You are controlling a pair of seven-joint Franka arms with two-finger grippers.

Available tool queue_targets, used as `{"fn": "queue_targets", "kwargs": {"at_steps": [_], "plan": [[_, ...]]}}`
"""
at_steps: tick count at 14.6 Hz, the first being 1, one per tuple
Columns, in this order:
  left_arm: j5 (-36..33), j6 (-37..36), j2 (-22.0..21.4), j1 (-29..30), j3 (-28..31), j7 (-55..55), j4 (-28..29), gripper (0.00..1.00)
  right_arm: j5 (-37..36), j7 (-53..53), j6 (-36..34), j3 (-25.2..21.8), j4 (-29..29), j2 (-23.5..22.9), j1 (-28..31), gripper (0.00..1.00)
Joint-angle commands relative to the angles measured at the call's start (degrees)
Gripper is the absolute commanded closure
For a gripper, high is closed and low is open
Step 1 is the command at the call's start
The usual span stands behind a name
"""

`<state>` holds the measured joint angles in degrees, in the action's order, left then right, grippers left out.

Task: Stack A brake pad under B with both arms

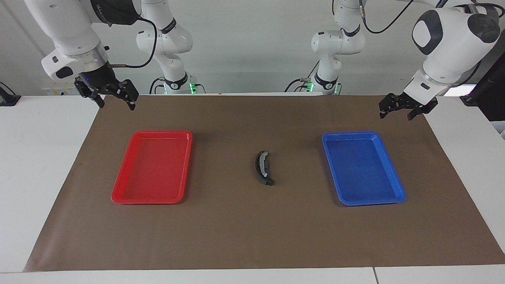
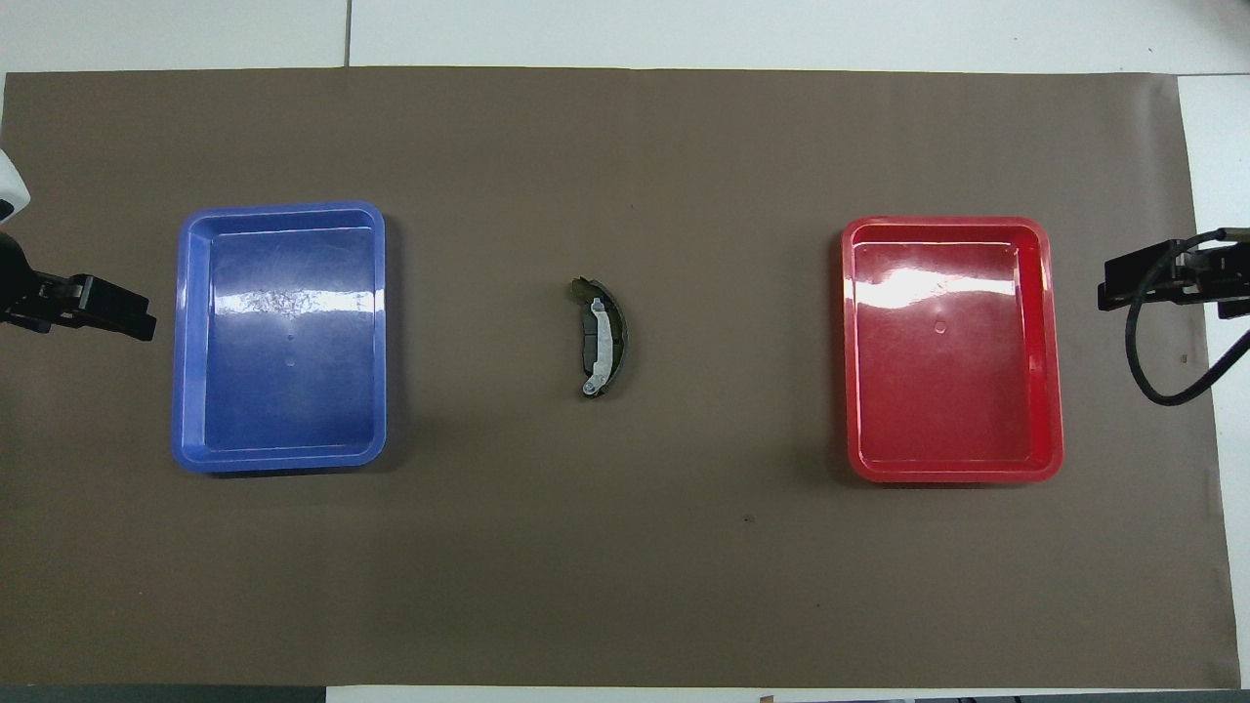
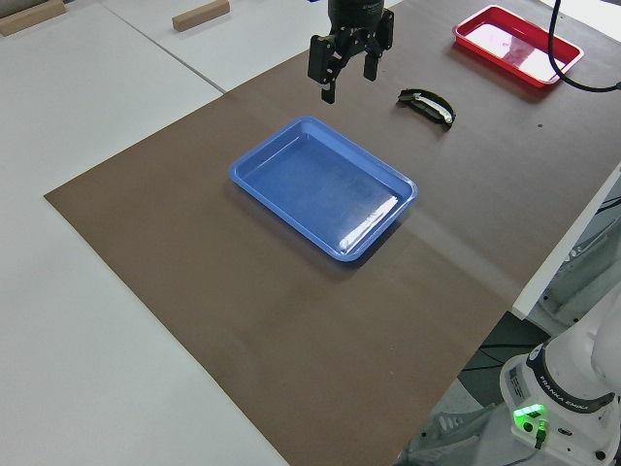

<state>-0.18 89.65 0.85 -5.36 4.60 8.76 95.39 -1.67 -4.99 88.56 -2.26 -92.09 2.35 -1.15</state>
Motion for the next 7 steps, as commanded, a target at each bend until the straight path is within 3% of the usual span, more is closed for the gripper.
{"fn": "queue_targets", "kwargs": {"at_steps": [1, 7], "plan": [[0.0, 0.2, -0.6, 0.5, -0.3, 0.1, 0.7, 0.00, 0.2, 1.7, -1.7, 0.4, 3.1, -0.9, 0.6, 0.00], [0.0, 0.2, -0.6, 0.5, -0.3, 0.1, 0.7, 0.00, 0.0, 1.8, -5.7, 0.4, 5.2, -1.0, 0.5, 0.00]]}}
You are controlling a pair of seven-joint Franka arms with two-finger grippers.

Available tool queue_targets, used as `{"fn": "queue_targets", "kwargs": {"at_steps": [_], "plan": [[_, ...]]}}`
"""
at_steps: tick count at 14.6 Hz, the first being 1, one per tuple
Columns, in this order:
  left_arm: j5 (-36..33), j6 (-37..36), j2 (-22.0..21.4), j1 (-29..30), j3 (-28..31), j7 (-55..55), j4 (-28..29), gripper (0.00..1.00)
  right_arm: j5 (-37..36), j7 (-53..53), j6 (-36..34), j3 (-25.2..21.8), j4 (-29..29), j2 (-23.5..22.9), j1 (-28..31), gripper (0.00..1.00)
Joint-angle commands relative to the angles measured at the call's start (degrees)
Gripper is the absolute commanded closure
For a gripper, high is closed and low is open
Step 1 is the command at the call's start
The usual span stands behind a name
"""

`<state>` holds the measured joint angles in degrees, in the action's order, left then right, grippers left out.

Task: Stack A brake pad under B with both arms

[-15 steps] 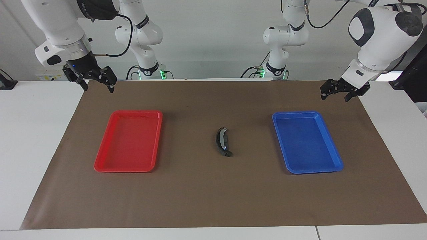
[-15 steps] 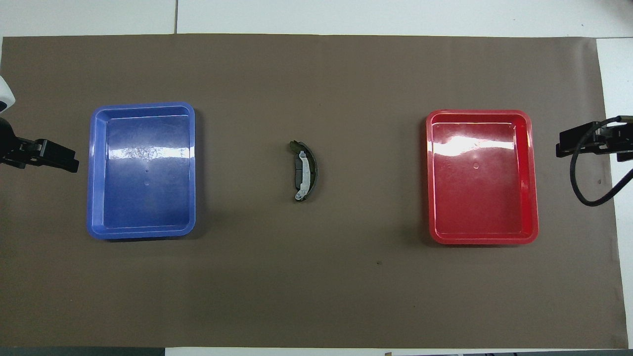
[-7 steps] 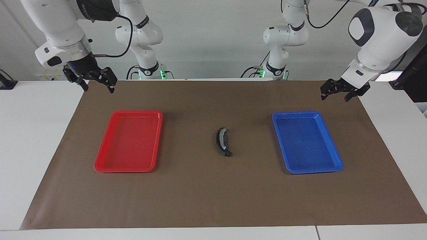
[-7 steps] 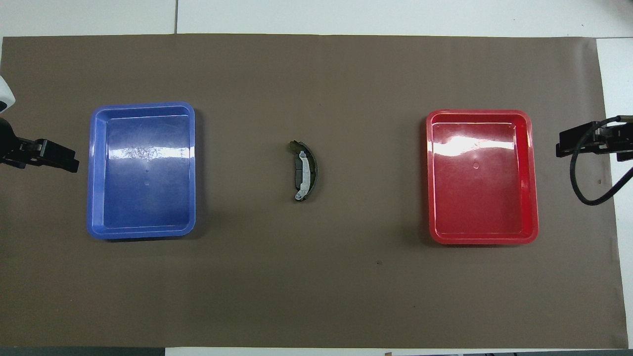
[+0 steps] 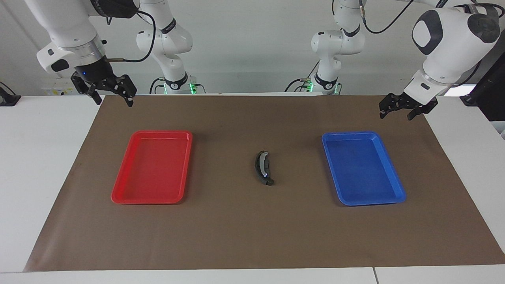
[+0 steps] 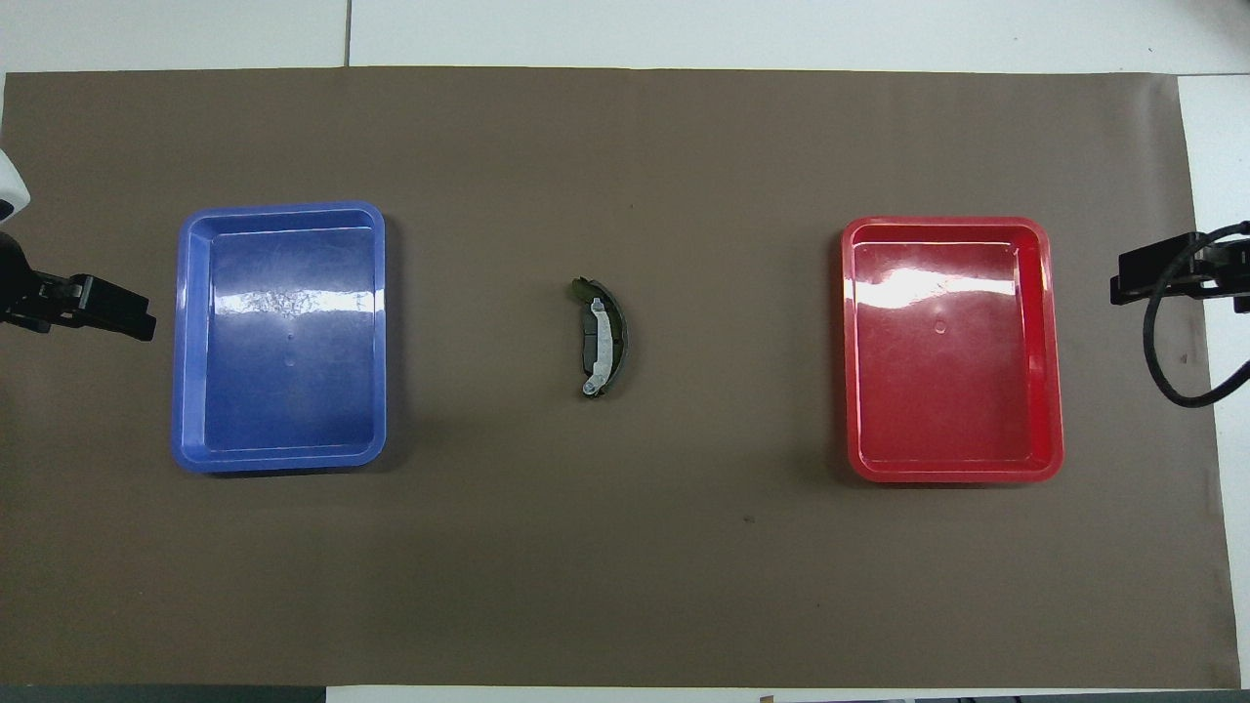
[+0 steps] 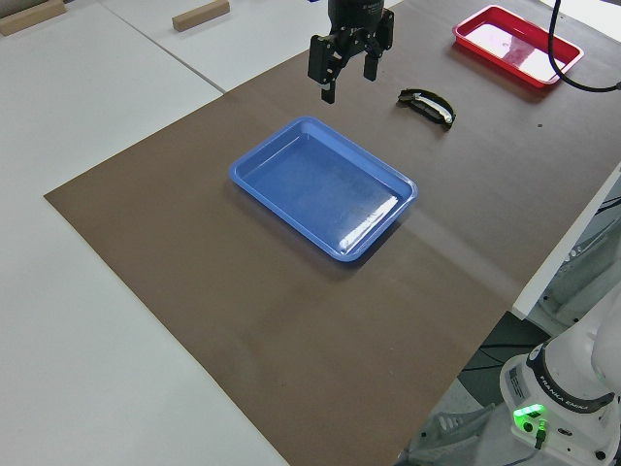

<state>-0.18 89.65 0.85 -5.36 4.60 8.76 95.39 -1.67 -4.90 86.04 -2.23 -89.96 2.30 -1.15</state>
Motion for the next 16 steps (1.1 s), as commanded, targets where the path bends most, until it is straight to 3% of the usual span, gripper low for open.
{"fn": "queue_targets", "kwargs": {"at_steps": [1, 9, 16], "plan": [[0.0, 0.2, -0.6, 0.6, -0.3, 0.1, 0.7, 0.00, 0.2, 1.7, -3.6, 0.4, 3.4, -1.7, 0.5, 0.00], [0.0, 0.2, -0.6, 0.6, -0.3, 0.1, 0.7, 0.00, -0.7, 1.2, 2.2, 0.4, -1.3, 0.1, 0.2, 0.00], [0.0, 0.2, -0.6, 0.5, -0.3, 0.0, 0.7, 0.00, -0.2, 1.2, 2.1, 0.5, -0.9, 0.0, 0.3, 0.00]]}}
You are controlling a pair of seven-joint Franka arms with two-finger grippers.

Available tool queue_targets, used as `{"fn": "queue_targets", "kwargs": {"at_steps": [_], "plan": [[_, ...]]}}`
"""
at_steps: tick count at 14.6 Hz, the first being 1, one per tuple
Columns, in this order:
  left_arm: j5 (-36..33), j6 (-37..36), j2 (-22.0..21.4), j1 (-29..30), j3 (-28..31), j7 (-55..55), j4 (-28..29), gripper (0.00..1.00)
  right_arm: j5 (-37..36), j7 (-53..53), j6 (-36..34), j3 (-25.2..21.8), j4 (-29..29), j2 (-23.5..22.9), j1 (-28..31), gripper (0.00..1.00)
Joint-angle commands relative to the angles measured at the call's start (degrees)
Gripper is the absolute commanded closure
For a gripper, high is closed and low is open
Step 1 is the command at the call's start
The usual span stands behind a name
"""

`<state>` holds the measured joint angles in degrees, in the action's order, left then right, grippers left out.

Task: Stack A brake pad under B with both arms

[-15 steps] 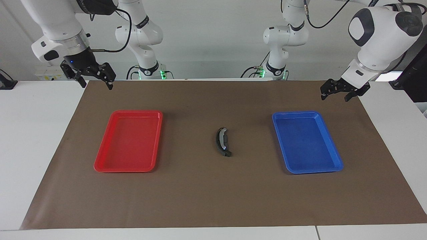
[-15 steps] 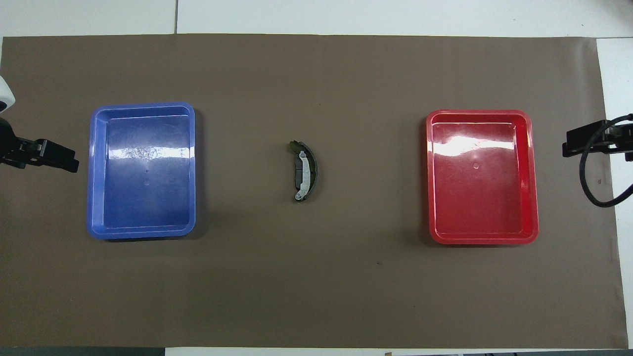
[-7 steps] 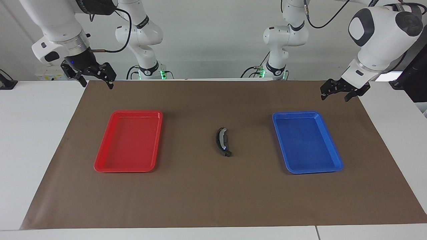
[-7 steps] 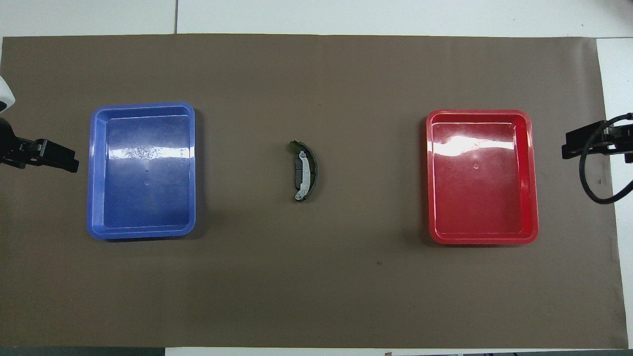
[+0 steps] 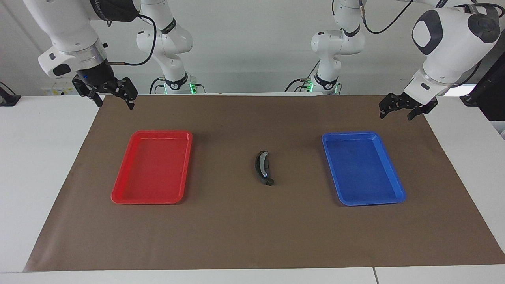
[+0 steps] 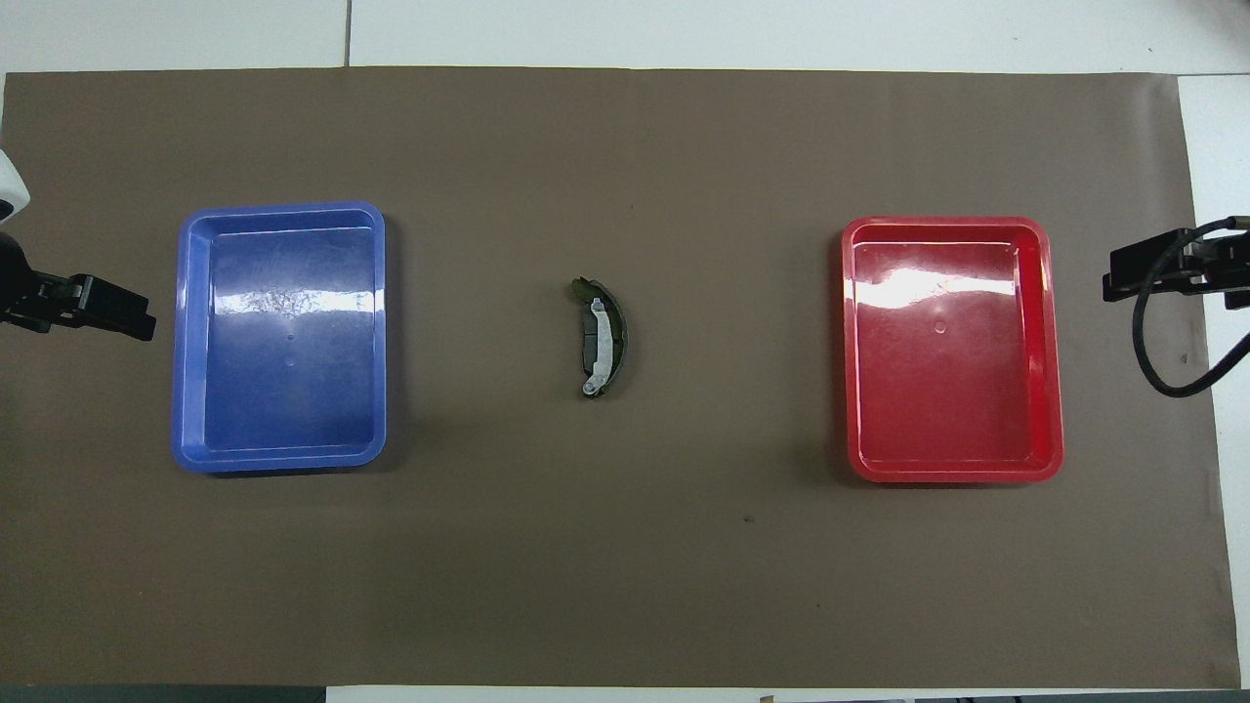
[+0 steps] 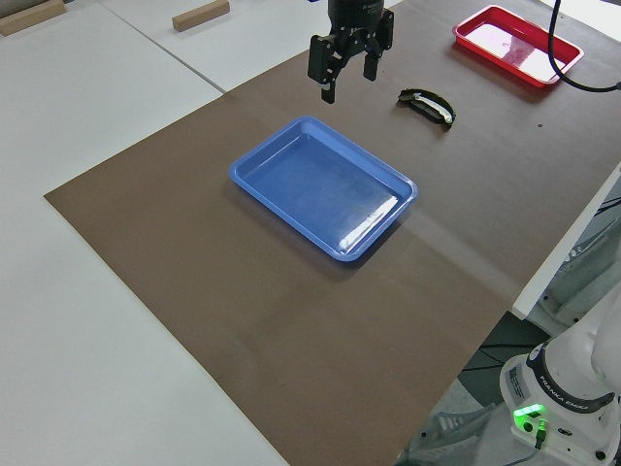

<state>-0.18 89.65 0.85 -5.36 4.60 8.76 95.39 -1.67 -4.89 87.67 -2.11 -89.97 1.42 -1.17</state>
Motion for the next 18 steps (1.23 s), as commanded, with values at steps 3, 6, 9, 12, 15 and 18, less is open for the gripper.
{"fn": "queue_targets", "kwargs": {"at_steps": [3, 6, 9, 12, 15, 18], "plan": [[0.0, 0.2, -0.6, 0.6, -0.3, 0.1, 0.7, 0.00, -0.2, 1.3, 0.3, 0.4, -0.9, 1.0, 0.3, 0.00], [0.0, 0.2, -0.6, 0.6, -0.3, 0.1, 0.7, 0.00, 0.3, 1.3, -0.7, 0.4, -1.0, 1.0, 0.2, 0.00], [0.0, 0.2, -0.6, 0.6, -0.3, 0.1, 0.7, 0.00, 0.4, 1.3, -0.6, 0.4, -1.0, 1.0, 0.2, 0.00], [0.0, 0.2, -0.6, 0.6, -0.3, 0.1, 0.7, 0.00, 0.4, 1.4, -0.6, 0.4, -1.0, 1.0, 0.2, 0.00], [0.0, 0.2, -0.6, 0.6, -0.3, 0.1, 0.7, 0.00, 0.4, 1.3, -0.6, 0.4, -1.0, 1.0, 0.2, 0.00], [0.0, 0.2, -0.6, 0.6, -0.3, 0.1, 0.7, 0.00, 0.4, 1.3, -0.6, 0.4, -1.1, 1.0, 0.2, 0.00]]}}
